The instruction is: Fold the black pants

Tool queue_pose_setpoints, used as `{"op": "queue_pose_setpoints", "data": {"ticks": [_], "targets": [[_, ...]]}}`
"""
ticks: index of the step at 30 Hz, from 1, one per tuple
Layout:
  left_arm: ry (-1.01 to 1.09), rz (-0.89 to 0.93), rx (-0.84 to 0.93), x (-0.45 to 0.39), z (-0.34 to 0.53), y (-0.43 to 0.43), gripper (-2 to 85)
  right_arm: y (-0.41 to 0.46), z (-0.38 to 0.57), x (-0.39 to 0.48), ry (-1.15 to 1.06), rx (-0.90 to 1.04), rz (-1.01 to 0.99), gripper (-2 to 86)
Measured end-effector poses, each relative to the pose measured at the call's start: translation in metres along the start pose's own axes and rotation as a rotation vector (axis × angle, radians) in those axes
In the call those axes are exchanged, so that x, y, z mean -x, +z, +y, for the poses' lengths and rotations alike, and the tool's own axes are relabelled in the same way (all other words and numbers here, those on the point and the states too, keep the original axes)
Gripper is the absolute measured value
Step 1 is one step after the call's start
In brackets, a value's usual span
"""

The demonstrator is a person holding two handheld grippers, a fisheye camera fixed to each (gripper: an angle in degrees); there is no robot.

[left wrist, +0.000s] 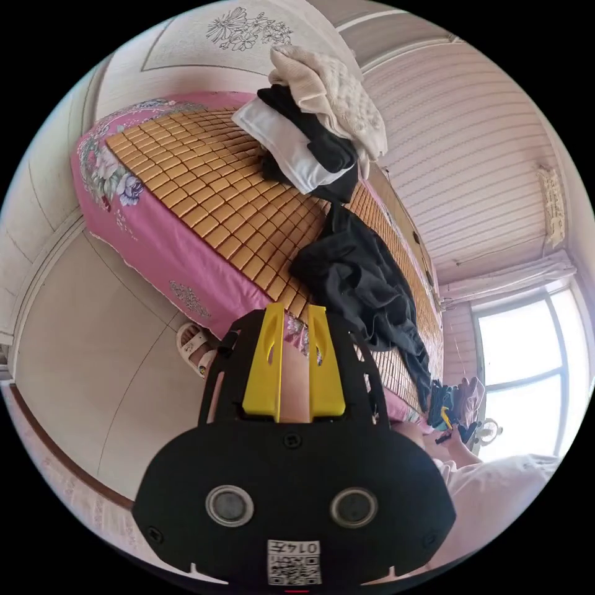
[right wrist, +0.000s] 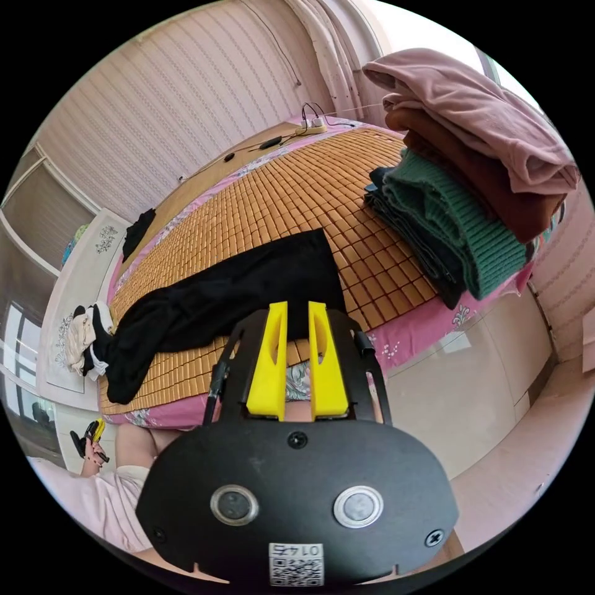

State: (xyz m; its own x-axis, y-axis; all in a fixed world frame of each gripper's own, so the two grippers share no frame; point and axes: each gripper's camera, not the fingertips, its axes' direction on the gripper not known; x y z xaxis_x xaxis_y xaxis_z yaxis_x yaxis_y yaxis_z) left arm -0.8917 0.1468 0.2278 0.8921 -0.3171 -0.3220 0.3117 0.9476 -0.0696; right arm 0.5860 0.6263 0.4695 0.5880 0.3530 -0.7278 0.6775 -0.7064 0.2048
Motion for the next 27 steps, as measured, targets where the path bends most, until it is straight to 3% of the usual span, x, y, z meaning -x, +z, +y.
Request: {"op": "queue_pose_setpoints", "data": {"ticks": [7, 15, 18, 21, 24, 27], "targets": [[0.178, -0.005, 0.042, -0.071, -0.048, 0.033, 7.4, 0.021, -0.029, 0.043, -0.156, 0.007, -0.102, 10.2], [0.165, -0.149, 0.161, -0.121, -0.087, 0.111, 9.6, 0.083, -0.06, 0.087, -0.219, 0.154, -0.016, 12.7], [0.173, -0.255, 0.298, -0.133, -0.093, 0.146, 8.8, 0.103, -0.072, 0.095, -0.182, 0.156, 0.053, 12.6], [0.218, -0.376, 0.299, -0.146, -0.092, 0.16, 5.4, 0.133, -0.076, 0.092, -0.096, 0.235, 0.103, 10.0], [0.236, -0.39, 0.304, -0.157, -0.094, 0.165, 1.3, 0.139, -0.081, 0.091, -0.005, 0.222, 0.086, 2.0], [0.244, -0.404, 0.312, -0.166, -0.099, 0.166, -0.6, 0.134, -0.089, 0.088, -0.01, 0.227, 0.039, 0.4]]}}
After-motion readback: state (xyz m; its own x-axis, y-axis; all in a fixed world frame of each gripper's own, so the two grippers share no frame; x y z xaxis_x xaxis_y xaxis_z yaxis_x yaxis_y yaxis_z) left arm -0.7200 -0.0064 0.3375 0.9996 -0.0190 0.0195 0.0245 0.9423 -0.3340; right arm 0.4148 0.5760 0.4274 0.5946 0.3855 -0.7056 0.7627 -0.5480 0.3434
